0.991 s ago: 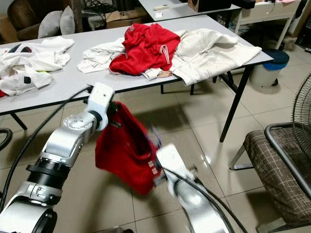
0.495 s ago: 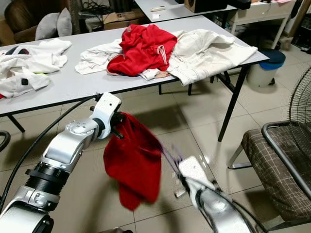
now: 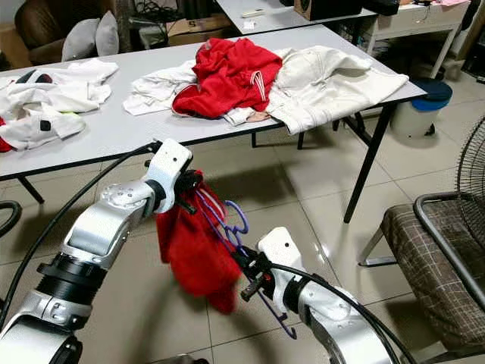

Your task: Hang hanger

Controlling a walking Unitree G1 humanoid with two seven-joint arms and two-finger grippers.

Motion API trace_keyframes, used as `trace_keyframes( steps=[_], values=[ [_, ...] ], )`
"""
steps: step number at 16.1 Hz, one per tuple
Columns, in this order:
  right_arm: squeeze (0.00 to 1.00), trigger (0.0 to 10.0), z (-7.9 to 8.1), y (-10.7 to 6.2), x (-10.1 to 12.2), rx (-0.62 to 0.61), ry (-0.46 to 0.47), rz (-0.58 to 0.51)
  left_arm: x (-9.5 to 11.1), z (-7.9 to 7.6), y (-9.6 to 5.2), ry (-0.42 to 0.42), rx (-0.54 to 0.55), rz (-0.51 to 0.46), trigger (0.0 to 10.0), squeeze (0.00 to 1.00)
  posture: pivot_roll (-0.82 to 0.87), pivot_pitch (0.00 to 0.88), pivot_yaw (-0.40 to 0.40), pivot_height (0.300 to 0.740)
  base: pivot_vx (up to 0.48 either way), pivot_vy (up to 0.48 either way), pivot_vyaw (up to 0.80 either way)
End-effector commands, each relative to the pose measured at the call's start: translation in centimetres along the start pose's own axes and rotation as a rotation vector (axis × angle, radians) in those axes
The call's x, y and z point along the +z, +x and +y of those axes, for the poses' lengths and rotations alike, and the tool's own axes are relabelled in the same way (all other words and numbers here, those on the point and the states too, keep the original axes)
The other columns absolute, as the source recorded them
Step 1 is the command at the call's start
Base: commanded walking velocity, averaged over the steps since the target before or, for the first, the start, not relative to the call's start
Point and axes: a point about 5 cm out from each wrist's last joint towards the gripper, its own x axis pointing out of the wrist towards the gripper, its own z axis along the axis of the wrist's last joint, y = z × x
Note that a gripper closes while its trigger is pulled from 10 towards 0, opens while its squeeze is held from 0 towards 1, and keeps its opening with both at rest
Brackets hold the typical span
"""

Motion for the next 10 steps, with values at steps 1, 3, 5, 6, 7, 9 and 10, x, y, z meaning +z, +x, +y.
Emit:
trace_keyframes(
  steps=[1,3,5,6,7,9,10],
  values=[
    [0.0,10.0,0.0,0.3,0.1,0.018,0.0,-0.011,1.8,-0.2,-0.4,0.047,-0.042,-0.084,0.0,0.0,-0.06,0.0,0.129,0.74,0.0,0.0,0.0],
    [0.0,10.0,-0.6,0.5,0.0,0.003,0.022,-0.022,2.1,-1.4,-1.2,0.08,-0.211,-0.126,0.0,0.0,-0.06,0.0,0.129,0.74,0.0,0.0,0.0],
    [0.0,10.0,-0.9,0.5,0.1,0.011,0.033,-0.044,1.8,-2.4,-2.0,0.103,-0.369,-0.112,0.0,0.0,-0.06,0.0,0.13,0.74,0.0,0.0,0.0],
    [0.0,10.0,-0.9,0.5,0.2,0.025,0.031,-0.057,1.6,-2.6,-2.3,0.11,-0.406,-0.103,0.0,0.0,-0.06,0.0,0.129,0.74,0.0,0.0,0.0],
    [0.0,10.0,-1.1,0.2,0.3,0.046,0.019,-0.077,1.4,-2.7,-2.7,0.116,-0.454,-0.087,0.0,0.0,-0.06,0.0,0.128,0.74,0.0,0.0,0.0],
    [0.0,10.0,-1.4,-0.3,1.1,0.069,0.011,-0.135,1.5,-2.2,-2.7,0.131,-0.428,-0.084,0.0,0.0,-0.06,0.0,0.127,0.74,0.0,0.0,0.0],
    [0.0,10.0,-1.6,-0.3,1.4,0.057,0.013,-0.163,1.6,-2.0,-2.7,0.129,-0.419,-0.087,0.0,0.0,-0.06,0.0,0.126,0.74,0.0,0.0,0.0]
  ],
)
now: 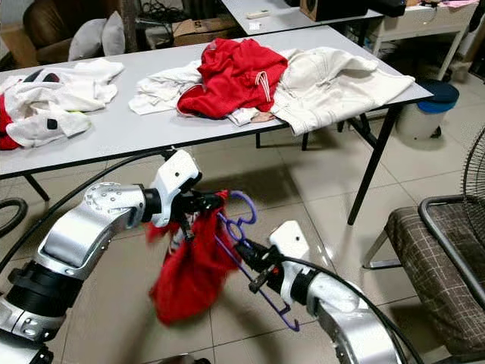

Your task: Hang hanger

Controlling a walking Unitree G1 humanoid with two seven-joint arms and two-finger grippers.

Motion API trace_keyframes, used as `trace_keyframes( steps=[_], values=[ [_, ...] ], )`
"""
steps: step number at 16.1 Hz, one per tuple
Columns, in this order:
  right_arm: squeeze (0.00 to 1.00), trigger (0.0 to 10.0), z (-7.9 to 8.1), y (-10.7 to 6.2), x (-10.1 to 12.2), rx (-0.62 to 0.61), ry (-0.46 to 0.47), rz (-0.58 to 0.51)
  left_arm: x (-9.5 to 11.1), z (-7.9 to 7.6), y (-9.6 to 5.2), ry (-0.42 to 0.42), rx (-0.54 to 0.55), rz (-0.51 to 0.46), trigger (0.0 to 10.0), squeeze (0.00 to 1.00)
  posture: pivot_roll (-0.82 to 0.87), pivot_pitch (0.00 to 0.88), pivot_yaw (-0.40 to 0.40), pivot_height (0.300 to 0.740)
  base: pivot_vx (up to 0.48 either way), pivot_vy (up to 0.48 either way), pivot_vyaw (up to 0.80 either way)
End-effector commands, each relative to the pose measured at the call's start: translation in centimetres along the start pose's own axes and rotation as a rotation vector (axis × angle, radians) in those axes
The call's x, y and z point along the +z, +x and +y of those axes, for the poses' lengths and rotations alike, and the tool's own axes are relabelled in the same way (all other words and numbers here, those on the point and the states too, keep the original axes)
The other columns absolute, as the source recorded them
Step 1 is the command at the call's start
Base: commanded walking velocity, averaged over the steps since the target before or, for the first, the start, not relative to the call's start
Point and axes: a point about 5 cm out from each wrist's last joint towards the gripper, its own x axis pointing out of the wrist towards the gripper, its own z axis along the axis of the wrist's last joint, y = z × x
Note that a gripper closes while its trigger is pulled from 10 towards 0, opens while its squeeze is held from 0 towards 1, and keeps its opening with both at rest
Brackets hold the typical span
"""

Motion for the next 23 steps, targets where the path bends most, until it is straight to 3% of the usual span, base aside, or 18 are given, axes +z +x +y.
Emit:
trace_keyframes(
  steps=[1,7,10,13,17,19,21,23],
  values=[
    [0.0,10.0,0.0,0.1,1.1,0.007,-0.018,-0.069,0.6,0.3,-0.3,0.019,0.012,-0.018,0.0,0.0,-0.06,0.0,0.126,0.74,0.0,0.0,0.0],
    [0.0,10.0,-1.7,1.1,2.6,-0.199,0.166,-0.301,0.6,-1.2,-0.7,0.031,-0.091,-0.027,0.0,0.0,-0.05,0.0,0.118,0.74,0.0,0.0,0.0],
    [0.0,10.0,-1.8,0.7,4.0,-0.164,0.132,-0.348,-0.6,-0.9,-0.9,0.041,-0.02,0.03,0.0,0.0,-0.05,0.0,0.121,0.74,0.0,0.0,0.0],
    [0.0,10.0,-2.3,0.2,4.4,-0.148,0.108,-0.349,-0.8,-1.0,-0.8,0.043,0.011,0.017,0.0,0.0,-0.06,0.0,0.115,0.74,0.0,0.0,0.0],
    [0.0,10.0,-2.5,0.3,4.2,-0.149,0.143,-0.329,-0.4,-0.9,-0.7,0.059,0.044,-0.007,0.0,0.0,-0.06,0.0,0.105,0.74,0.0,0.0,0.0],
    [0.0,10.0,-2.3,1.0,3.9,-0.151,0.288,-0.291,-0.1,-0.7,-0.9,0.072,0.048,-0.023,0.0,0.0,-0.06,0.0,0.105,0.74,0.0,0.0,0.0],
    [0.0,10.0,-2.6,1.9,4.4,-0.18,0.526,-0.39,0.5,-0.9,-1.1,0.048,0.006,-0.053,0.0,0.0,-0.05,0.0,0.102,0.74,0.0,0.0,0.0],
    [0.0,10.0,-2.9,2.8,5.0,-0.178,0.677,-0.464,0.9,-1.0,-1.3,0.028,-0.015,-0.051,0.0,0.0,-0.05,0.0,0.105,0.74,0.0,0.0,0.0]
  ],
)
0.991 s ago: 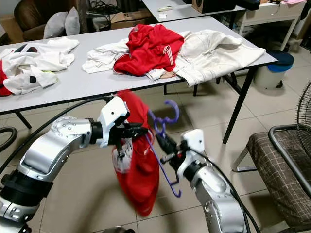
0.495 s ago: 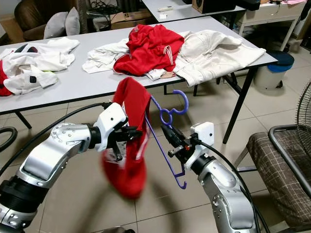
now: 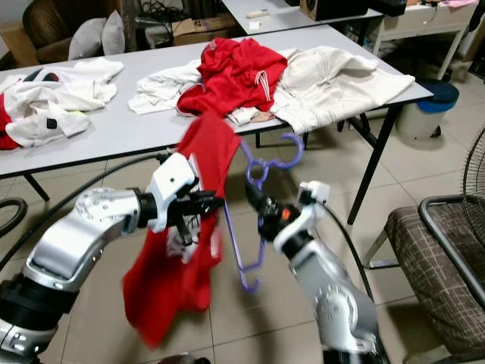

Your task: Hang hanger

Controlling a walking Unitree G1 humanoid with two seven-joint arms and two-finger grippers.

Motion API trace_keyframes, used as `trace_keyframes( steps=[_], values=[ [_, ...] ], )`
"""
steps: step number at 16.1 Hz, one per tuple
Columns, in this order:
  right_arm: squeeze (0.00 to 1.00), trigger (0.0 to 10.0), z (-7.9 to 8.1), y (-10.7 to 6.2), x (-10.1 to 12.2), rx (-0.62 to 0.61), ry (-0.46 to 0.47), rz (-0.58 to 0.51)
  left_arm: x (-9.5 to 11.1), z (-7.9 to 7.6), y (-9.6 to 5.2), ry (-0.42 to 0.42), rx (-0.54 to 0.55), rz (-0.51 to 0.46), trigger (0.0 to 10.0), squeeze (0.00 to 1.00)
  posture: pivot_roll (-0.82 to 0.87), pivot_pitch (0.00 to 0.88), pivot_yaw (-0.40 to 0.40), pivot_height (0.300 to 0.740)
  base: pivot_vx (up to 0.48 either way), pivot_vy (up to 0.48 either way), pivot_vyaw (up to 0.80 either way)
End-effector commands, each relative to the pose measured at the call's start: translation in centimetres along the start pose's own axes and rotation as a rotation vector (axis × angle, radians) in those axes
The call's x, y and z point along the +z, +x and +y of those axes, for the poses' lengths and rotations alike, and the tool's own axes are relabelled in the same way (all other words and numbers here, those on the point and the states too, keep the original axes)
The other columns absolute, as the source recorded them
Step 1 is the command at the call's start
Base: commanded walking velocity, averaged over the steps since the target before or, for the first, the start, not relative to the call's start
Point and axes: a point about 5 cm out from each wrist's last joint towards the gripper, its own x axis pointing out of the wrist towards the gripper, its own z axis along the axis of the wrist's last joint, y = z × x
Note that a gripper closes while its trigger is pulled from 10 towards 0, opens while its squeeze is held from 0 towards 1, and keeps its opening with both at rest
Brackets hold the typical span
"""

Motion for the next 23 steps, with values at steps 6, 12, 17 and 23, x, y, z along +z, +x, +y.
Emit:
trace_keyframes(
  steps=[6,12,17,23],
  values=[
    [0.0,10.0,-1.0,2.3,1.6,-0.109,0.229,-0.12,0.2,-0.4,-0.7,0.003,-0.077,0.048,0.0,0.0,-0.04,0.0,0.107,0.74,0.0,0.0,0.0],
    [0.0,10.0,-0.9,3.6,2.2,-0.125,0.443,-0.186,0.4,0.4,0.0,0.043,0.003,0.04,0.1,0.0,-0.05,0.0,0.112,0.74,0.0,0.0,0.0],
    [0.0,10.0,-1.6,4.2,1.9,-0.239,0.476,-0.212,0.7,-1.7,0.2,0.001,-0.168,0.042,0.0,0.0,-0.05,0.0,0.115,0.74,0.0,0.0,0.0],
    [0.0,10.0,-2.6,4.1,2.4,-0.298,0.576,-0.281,-1.0,-2.2,0.8,-0.022,-0.161,0.095,0.0,0.0,-0.05,0.0,0.112,0.74,0.0,0.0,0.0]
  ],
)
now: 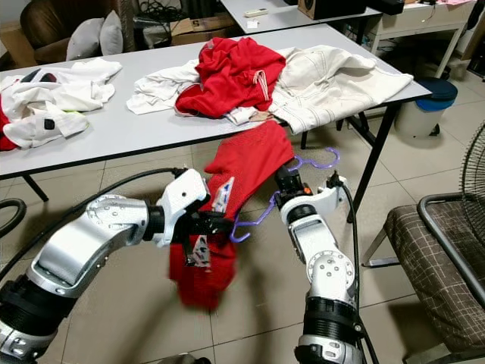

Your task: Hang hanger

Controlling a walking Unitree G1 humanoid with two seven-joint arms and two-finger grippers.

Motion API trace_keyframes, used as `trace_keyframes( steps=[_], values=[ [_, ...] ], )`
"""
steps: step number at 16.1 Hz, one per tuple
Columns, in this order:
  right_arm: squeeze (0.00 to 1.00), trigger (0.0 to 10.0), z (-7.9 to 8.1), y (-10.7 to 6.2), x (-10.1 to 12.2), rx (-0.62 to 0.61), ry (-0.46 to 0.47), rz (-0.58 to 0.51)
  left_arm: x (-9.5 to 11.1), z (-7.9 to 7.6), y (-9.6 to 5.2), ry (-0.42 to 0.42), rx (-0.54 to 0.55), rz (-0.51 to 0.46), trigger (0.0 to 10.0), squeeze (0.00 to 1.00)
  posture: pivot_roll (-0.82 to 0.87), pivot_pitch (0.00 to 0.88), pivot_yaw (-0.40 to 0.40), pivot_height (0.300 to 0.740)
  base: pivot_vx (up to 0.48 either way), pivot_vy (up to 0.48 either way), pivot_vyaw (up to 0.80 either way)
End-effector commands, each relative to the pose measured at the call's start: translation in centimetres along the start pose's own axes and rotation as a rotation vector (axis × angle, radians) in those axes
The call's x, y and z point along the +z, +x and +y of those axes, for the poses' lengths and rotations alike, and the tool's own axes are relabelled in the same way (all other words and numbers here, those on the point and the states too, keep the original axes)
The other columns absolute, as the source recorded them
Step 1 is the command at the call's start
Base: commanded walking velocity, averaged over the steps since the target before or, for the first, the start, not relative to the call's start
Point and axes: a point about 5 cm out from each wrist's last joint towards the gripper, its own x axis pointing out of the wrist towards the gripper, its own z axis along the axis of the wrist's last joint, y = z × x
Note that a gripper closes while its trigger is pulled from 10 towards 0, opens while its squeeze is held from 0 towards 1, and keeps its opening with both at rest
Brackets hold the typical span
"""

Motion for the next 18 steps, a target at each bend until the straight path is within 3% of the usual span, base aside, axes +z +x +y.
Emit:
trace_keyframes(
  steps=[1,4,5,9,11,14,16,17,18],
  values=[
    [0.0,10.0,1.5,0.7,-0.1,0.033,0.091,-0.056,-0.2,-0.4,0.3,-0.003,-0.008,0.008,0.0,0.0,-0.04,0.0,0.109,0.74,0.0,0.0,0.0],
    [0.0,10.0,1.4,0.9,-0.6,0.015,0.016,-0.032,0.9,-0.9,0.9,-0.03,-0.025,-0.058,0.0,0.0,-0.04,0.0,0.107,0.74,0.0,0.0,0.0],
    [0.0,10.0,1.2,0.9,-0.9,-0.001,-0.034,-0.021,2.1,-1.4,1.0,-0.062,-0.065,-0.124,0.0,0.0,-0.04,0.0,0.104,0.74,0.0,0.0,0.0],
    [0.0,10.0,0.8,1.0,-0.7,-0.028,-0.012,-0.042,2.7,-2.6,1.2,-0.108,-0.148,-0.156,0.0,0.0,-0.04,0.0,0.103,0.74,0.0,0.0,0.0],
    [0.0,10.0,0.6,1.1,-0.3,-0.046,-0.003,-0.063,2.7,-2.6,1.4,-0.143,-0.135,-0.165,0.0,0.0,-0.04,0.0,0.103,0.74,0.0,0.0,0.0],
    [0.0,10.0,0.4,1.2,-1.2,-0.066,-0.13,-0.006,4.6,-1.7,1.7,-0.253,-0.072,-0.283,0.0,0.0,-0.04,0.0,0.096,0.74,0.0,0.0,0.0],
    [0.0,10.0,0.5,1.3,-1.5,-0.069,-0.058,-0.01,4.3,-2.0,2.2,-0.24,-0.076,-0.241,0.0,0.0,-0.04,0.0,0.093,0.74,0.0,0.0,0.0],
    [0.0,10.0,0.8,1.5,-1.4,-0.061,-0.073,-0.011,3.5,-1.5,2.7,-0.261,0.005,-0.197,0.0,0.0,-0.05,0.0,0.09,0.74,0.0,0.0,0.0],
    [0.0,10.0,0.9,1.5,-1.4,-0.061,-0.081,-0.009,3.5,-1.4,2.8,-0.274,0.018,-0.197,0.0,0.0,-0.05,0.0,0.089,0.74,0.0,0.0,0.0]
  ],
)
